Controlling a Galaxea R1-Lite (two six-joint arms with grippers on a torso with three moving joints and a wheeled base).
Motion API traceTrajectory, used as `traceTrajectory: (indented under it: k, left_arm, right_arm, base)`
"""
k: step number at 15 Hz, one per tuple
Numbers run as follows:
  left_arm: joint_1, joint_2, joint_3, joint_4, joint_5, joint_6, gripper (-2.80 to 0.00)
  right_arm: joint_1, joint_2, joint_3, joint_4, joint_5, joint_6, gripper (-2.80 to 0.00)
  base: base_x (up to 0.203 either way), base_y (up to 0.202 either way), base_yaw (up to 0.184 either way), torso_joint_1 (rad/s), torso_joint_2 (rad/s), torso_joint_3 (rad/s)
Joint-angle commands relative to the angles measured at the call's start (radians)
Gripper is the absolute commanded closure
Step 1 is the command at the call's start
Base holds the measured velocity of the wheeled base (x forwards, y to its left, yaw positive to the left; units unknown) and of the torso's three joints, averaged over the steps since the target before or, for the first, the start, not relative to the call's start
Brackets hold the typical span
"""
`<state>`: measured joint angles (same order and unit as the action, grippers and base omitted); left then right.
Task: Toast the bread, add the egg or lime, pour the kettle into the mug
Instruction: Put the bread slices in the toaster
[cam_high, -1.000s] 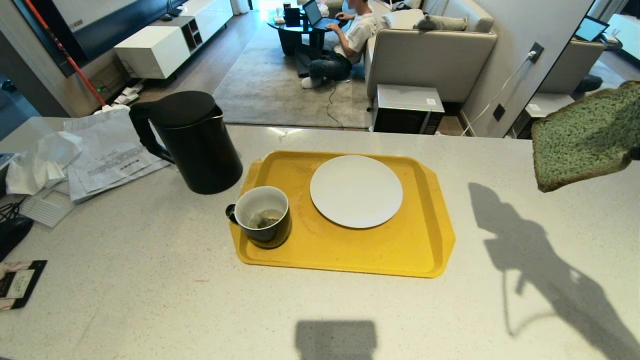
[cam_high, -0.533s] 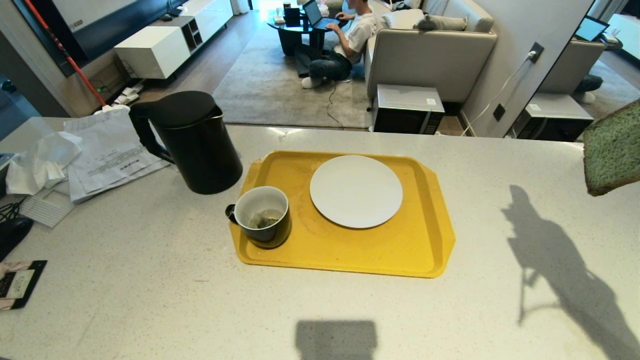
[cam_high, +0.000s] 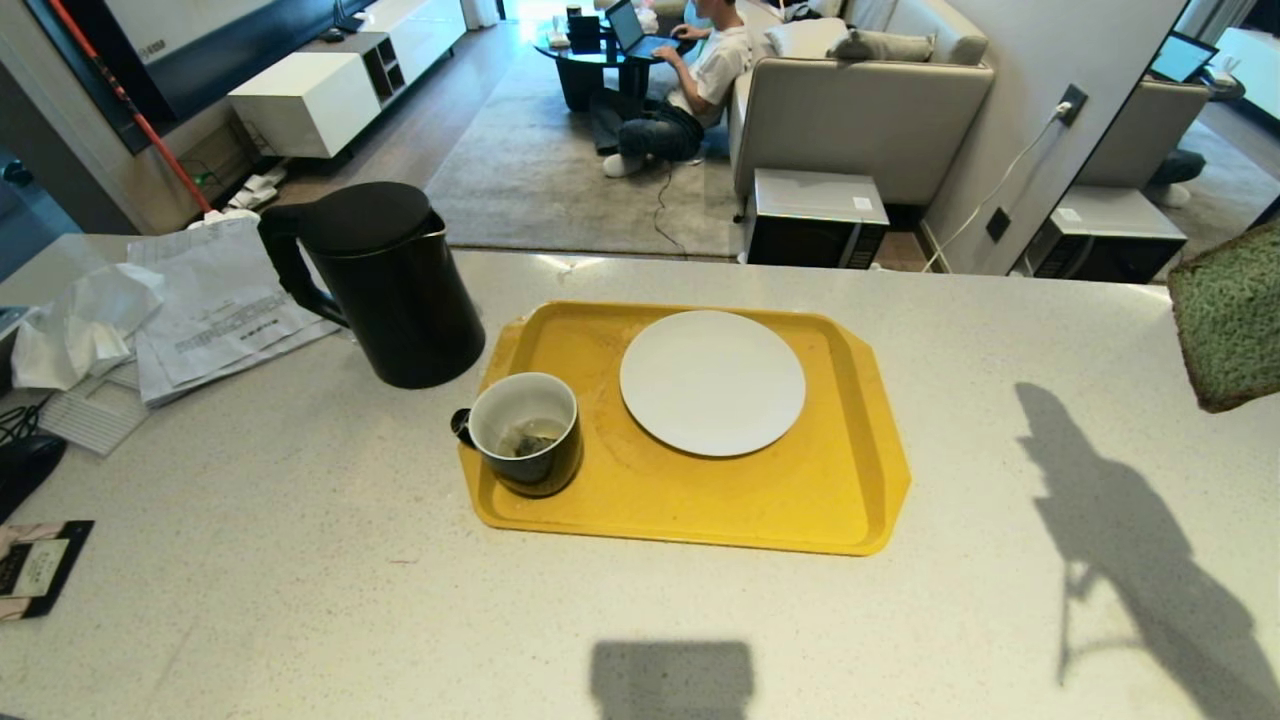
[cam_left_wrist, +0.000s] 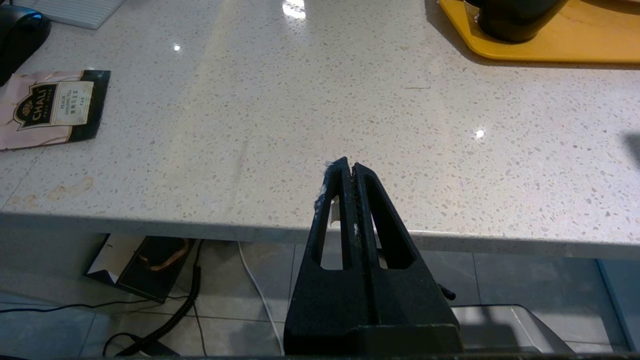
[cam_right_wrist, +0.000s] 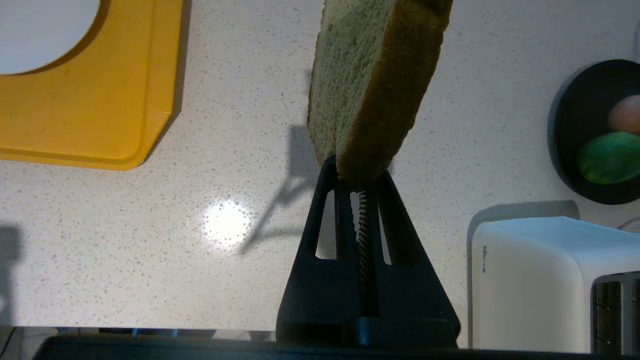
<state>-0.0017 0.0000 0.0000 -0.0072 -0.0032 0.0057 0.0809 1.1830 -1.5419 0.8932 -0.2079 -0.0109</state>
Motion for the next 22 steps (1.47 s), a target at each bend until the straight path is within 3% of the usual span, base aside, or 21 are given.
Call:
traceTrajectory:
  k: [1, 22]
  left_arm:
    - [0.0, 0.0, 0.0, 0.0, 0.0, 0.0, 0.0]
    - [0.0, 0.0, 0.0, 0.0, 0.0, 0.0, 0.0]
  right_arm:
    - [0.002, -0.002, -0.003, 0.004, -0.026, -0.008, 0.0]
    - [0.002, -0.003, -0.021, -0.007, -0.028, -0.014, 0.0]
  base:
    - [0.0, 0.0, 0.0, 0.0, 0.0, 0.0]
    - [0.0, 0.0, 0.0, 0.142, -0.26, -0.118]
